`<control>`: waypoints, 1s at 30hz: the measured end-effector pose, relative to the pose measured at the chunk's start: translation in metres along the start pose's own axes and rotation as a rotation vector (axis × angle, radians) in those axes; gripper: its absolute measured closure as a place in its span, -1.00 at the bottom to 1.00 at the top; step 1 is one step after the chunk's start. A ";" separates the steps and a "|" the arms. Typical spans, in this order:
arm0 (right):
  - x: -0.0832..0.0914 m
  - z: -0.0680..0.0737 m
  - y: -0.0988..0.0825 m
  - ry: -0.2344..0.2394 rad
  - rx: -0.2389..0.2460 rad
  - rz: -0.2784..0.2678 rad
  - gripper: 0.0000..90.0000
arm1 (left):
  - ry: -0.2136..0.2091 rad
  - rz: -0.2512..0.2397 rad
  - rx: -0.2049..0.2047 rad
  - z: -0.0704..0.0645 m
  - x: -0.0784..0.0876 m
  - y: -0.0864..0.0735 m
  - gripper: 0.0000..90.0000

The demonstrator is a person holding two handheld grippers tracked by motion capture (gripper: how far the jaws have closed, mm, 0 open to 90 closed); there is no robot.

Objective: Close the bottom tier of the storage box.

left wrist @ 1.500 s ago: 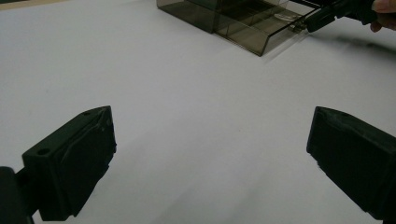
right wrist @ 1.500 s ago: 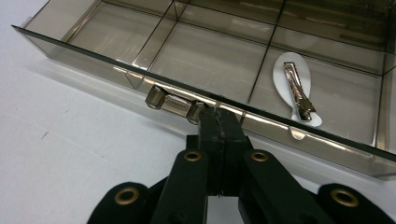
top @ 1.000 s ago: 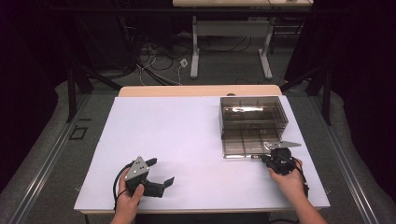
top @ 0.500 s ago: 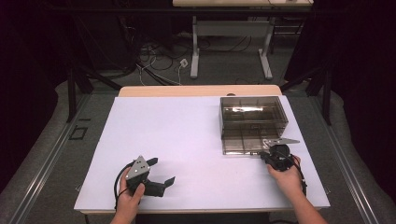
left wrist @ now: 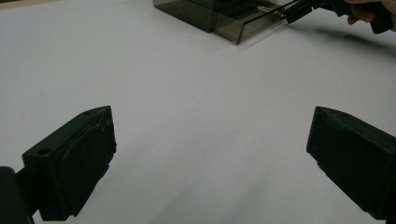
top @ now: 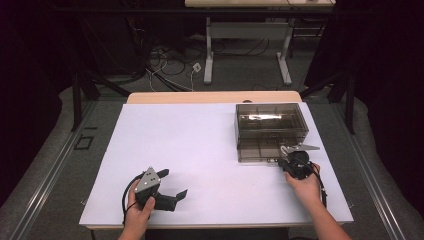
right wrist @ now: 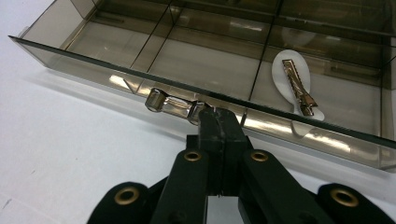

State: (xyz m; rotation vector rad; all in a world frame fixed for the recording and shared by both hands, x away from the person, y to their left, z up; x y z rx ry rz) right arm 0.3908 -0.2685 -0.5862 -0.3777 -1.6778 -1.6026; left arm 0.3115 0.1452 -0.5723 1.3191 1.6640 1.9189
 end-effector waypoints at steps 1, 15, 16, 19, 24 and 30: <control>-0.001 0.000 0.001 -0.002 0.000 0.001 1.00 | 0.000 0.001 0.000 0.000 0.000 0.000 -0.97; -0.011 -0.004 0.005 -0.011 -0.029 -0.013 1.00 | 0.006 0.008 0.002 -0.001 0.005 -0.002 -0.97; -0.011 -0.005 0.005 -0.015 -0.030 -0.013 1.00 | 0.007 0.008 0.002 -0.001 0.005 -0.002 -0.97; -0.013 -0.006 0.005 -0.013 -0.041 -0.011 1.00 | 0.009 0.008 0.006 -0.001 0.005 -0.003 -0.97; -0.015 -0.007 0.006 -0.018 -0.039 -0.014 1.00 | 0.013 0.006 0.018 -0.001 0.007 -0.004 -0.97; -0.018 -0.009 0.008 -0.014 -0.057 -0.021 1.00 | 0.020 0.009 0.011 0.000 0.010 -0.005 -0.97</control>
Point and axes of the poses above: each handheld gripper's, and its own axes: x roughly backward along the jaws, y roughly out of its top, z roughly to its left, the point moved 5 cm from there along -x, roughly forward along the jaws, and after that the axes turned 1 degree about -x, right-handed, at the moved point
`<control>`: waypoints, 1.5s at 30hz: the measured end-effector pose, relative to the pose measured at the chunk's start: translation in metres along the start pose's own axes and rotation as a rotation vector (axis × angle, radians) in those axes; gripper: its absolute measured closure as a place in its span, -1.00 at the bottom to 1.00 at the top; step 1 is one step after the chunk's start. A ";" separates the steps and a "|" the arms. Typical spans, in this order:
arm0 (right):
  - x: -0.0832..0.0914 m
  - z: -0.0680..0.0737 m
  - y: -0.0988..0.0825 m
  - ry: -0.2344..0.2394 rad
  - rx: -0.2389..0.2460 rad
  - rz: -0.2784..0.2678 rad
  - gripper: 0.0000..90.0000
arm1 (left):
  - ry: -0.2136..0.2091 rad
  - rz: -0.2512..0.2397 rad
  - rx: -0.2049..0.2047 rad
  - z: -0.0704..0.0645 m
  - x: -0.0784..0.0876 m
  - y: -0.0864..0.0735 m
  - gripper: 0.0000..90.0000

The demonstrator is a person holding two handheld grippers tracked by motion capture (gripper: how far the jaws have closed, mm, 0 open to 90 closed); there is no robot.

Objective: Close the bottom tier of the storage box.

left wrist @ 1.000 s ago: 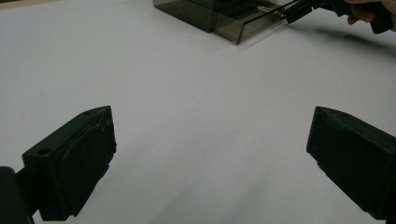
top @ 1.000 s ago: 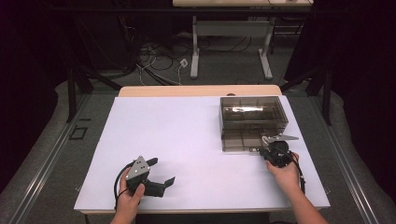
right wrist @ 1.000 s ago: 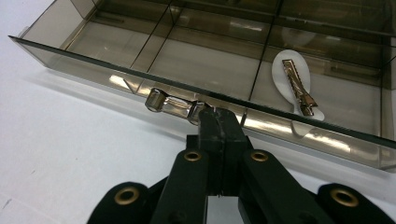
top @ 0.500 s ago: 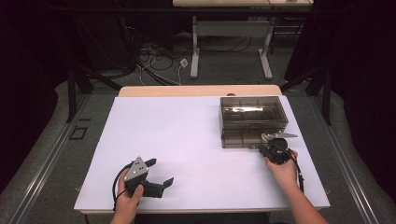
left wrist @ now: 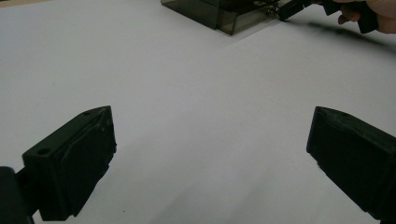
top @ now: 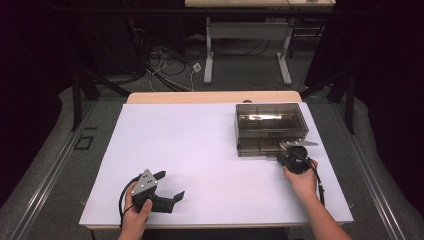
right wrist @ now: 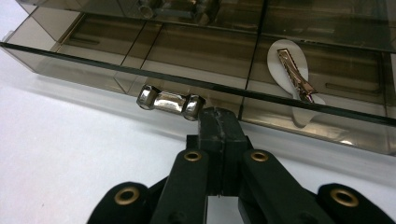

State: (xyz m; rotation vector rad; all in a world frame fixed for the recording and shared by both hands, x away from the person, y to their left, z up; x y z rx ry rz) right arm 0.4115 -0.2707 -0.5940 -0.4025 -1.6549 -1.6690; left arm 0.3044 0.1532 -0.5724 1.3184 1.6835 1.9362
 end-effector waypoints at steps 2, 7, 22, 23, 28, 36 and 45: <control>-0.001 0.000 0.001 -0.002 -0.006 -0.004 1.00 | 0.002 -0.003 0.005 0.000 0.000 0.000 -0.97; -0.003 -0.001 0.002 -0.006 -0.006 -0.013 1.00 | 0.007 0.001 0.009 0.000 0.002 -0.002 -0.97; -0.007 -0.005 0.005 0.010 -0.057 -0.033 1.00 | 0.027 0.003 0.025 0.003 0.008 -0.005 -0.96; -0.007 -0.005 0.005 0.012 -0.070 -0.036 1.00 | 0.033 0.000 0.024 0.004 0.008 -0.006 -0.96; -0.009 -0.011 0.009 0.027 -0.103 -0.050 1.00 | 0.045 -0.002 0.036 0.007 0.010 -0.007 -0.96; -0.013 -0.009 0.015 0.024 -0.106 -0.060 1.00 | 0.049 0.010 0.038 0.005 0.011 -0.009 -0.96; -0.017 -0.013 0.016 0.005 -0.114 -0.081 1.00 | 0.056 0.011 0.043 0.006 0.011 -0.010 -0.96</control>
Point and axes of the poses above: each handheld gripper's, and its own axes: x roughly backward along the jaws, y roughly out of its top, z roughly to its left, the point moved 5 cm from there along -x, roughly forward along the jaws, and after that the axes turned 1 degree about -x, right-handed, at the moved point
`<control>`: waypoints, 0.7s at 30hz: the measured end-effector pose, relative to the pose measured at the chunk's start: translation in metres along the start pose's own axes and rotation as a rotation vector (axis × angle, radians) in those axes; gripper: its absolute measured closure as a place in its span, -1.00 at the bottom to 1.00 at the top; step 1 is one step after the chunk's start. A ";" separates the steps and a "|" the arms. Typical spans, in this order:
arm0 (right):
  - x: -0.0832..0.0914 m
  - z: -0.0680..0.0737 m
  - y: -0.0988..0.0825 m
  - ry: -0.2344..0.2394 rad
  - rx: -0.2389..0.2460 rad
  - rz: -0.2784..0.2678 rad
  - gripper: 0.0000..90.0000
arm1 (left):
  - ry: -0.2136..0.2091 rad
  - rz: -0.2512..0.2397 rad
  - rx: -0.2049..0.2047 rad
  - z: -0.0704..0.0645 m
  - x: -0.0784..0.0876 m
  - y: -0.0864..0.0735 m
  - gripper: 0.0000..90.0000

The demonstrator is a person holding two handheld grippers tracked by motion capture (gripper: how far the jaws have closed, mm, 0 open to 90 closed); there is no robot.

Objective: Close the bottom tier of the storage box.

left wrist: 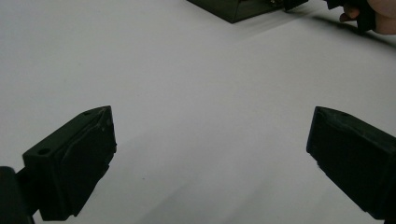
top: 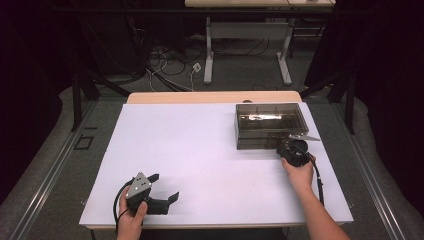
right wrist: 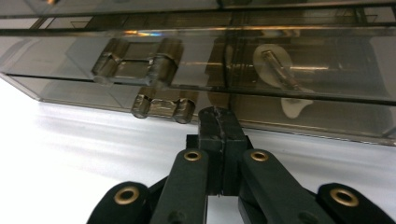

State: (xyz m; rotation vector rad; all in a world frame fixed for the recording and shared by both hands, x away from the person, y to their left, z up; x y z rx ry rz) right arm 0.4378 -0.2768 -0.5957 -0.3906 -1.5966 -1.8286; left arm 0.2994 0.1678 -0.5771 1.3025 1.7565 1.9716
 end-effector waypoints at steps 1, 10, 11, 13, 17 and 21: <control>0.000 -0.001 0.000 0.002 -0.002 -0.002 1.00 | 0.000 0.001 0.000 0.000 0.000 0.000 -0.96; 0.001 0.003 -0.001 0.010 0.010 -0.001 1.00 | -0.001 0.001 -0.003 0.000 0.000 0.001 -0.96; 0.001 0.005 -0.001 0.016 0.010 -0.003 0.99 | -0.001 -0.003 0.001 0.000 0.000 0.001 -0.96; 0.004 0.006 0.000 0.022 0.018 -0.012 0.94 | -0.002 -0.005 0.001 0.001 0.000 0.001 -0.96; 0.009 0.008 0.001 0.038 0.020 -0.025 0.81 | -0.005 -0.003 0.004 0.002 -0.002 0.001 -0.96; 0.013 0.011 0.001 0.039 0.037 -0.029 0.59 | -0.012 0.001 0.004 0.003 -0.003 0.002 -0.96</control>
Point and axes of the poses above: each handheld gripper's, and its own axes: x roughly backward along the jaws, y roughly out of its top, z roughly to its left, the point moved 5 cm from there along -x, roughly forward along the jaws, and after that the axes turned 1 degree about -x, right-handed, at the moved point
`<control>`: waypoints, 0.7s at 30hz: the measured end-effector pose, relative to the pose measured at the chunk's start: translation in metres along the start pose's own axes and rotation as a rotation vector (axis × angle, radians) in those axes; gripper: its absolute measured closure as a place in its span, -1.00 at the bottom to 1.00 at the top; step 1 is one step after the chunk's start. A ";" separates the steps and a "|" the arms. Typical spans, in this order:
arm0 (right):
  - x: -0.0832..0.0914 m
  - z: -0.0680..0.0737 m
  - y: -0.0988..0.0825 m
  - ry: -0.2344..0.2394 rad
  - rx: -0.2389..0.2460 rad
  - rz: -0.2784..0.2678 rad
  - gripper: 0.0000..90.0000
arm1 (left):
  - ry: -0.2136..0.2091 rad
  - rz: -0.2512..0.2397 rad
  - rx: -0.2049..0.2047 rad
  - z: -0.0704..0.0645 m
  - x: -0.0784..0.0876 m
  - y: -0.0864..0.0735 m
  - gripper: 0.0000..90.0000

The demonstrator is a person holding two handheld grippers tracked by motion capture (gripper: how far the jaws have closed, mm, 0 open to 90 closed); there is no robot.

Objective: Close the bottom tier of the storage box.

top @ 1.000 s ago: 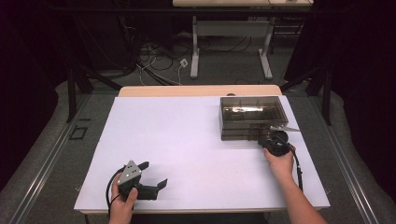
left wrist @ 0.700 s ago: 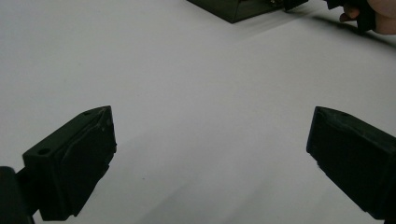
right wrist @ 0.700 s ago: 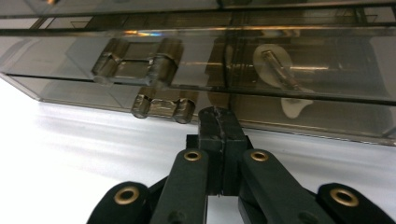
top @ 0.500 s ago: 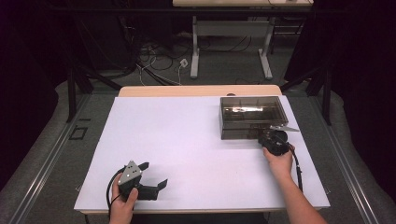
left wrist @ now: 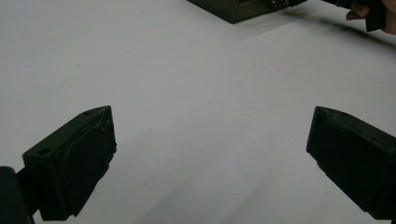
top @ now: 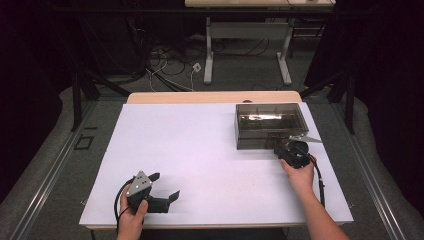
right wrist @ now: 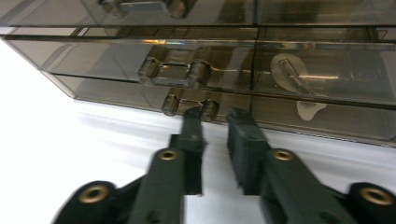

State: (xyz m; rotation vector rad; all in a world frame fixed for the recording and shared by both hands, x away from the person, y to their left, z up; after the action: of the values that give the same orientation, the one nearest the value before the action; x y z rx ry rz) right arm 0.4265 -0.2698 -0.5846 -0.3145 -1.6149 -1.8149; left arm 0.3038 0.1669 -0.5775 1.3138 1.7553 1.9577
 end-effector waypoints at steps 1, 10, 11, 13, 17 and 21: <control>0.001 0.001 0.000 0.005 0.005 -0.005 0.54 | 0.001 0.001 -0.001 0.001 0.000 0.000 -0.96; 0.018 0.016 0.008 0.071 0.071 -0.105 0.19 | 0.006 -0.004 0.007 0.001 0.001 0.000 -0.96; 0.020 0.018 0.010 0.080 0.087 -0.122 0.12 | 0.006 -0.008 0.007 0.001 0.001 0.000 -0.96; 0.026 0.023 0.014 0.106 0.122 -0.180 -0.03 | 0.008 -0.006 0.003 0.001 0.002 0.000 -0.96; 0.037 0.034 0.019 0.154 0.109 -0.199 -0.22 | 0.005 -0.013 0.003 0.000 0.003 0.001 -0.96; 0.045 0.045 0.022 0.202 0.118 -0.148 -0.35 | -0.001 -0.014 -0.005 -0.002 0.003 0.002 -0.96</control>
State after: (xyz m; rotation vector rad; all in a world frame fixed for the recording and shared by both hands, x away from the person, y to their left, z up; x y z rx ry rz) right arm 0.3956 -0.2417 -0.5321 0.0418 -1.6283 -1.7869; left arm 0.3010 0.1666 -0.5745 1.2968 1.7536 1.9521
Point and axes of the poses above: each handheld gripper's, and its own axes: x roughly backward along the jaws, y roughly out of its top, z roughly to its left, the point moved 5 cm from there along -x, roughly forward along the jaws, and after that the axes turned 1 degree about -x, right-handed, at the moved point
